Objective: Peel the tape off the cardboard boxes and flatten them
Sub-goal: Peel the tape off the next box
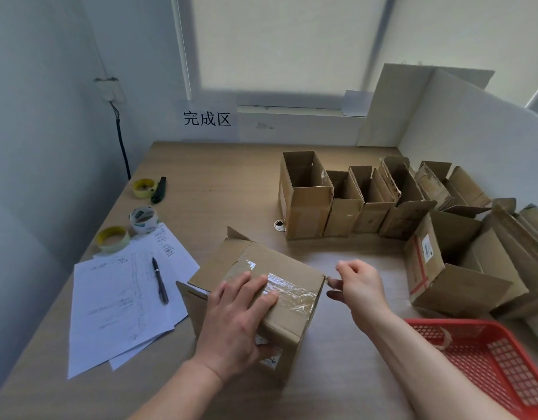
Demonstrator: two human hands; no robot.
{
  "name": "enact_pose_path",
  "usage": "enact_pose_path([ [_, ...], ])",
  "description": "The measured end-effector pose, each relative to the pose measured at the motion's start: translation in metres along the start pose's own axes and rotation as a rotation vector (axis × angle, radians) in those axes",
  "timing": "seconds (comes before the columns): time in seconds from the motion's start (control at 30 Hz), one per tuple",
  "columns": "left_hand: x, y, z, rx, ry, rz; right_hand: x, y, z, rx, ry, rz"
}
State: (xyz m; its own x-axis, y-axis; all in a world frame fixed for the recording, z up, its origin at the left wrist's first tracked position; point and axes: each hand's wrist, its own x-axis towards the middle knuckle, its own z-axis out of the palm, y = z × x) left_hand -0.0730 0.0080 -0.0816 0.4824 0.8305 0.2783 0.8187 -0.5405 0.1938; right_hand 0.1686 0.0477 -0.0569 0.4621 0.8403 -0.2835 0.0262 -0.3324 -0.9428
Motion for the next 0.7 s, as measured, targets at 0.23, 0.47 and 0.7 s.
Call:
enact_pose_path([
  [0.23, 0.006, -0.005, 0.005, -0.008, 0.005, 0.014, -0.022, 0.006, 0.004, 0.436, 0.015, 0.244],
  [0.47, 0.01, -0.005, 0.004, -0.003, 0.011, 0.01, -0.026, 0.014, 0.003, 0.146, -0.086, 0.14],
  [0.7, 0.018, -0.002, -0.005, 0.004, -0.04, -0.04, -0.042, 0.027, -0.003, -0.078, -0.065, -0.028],
])
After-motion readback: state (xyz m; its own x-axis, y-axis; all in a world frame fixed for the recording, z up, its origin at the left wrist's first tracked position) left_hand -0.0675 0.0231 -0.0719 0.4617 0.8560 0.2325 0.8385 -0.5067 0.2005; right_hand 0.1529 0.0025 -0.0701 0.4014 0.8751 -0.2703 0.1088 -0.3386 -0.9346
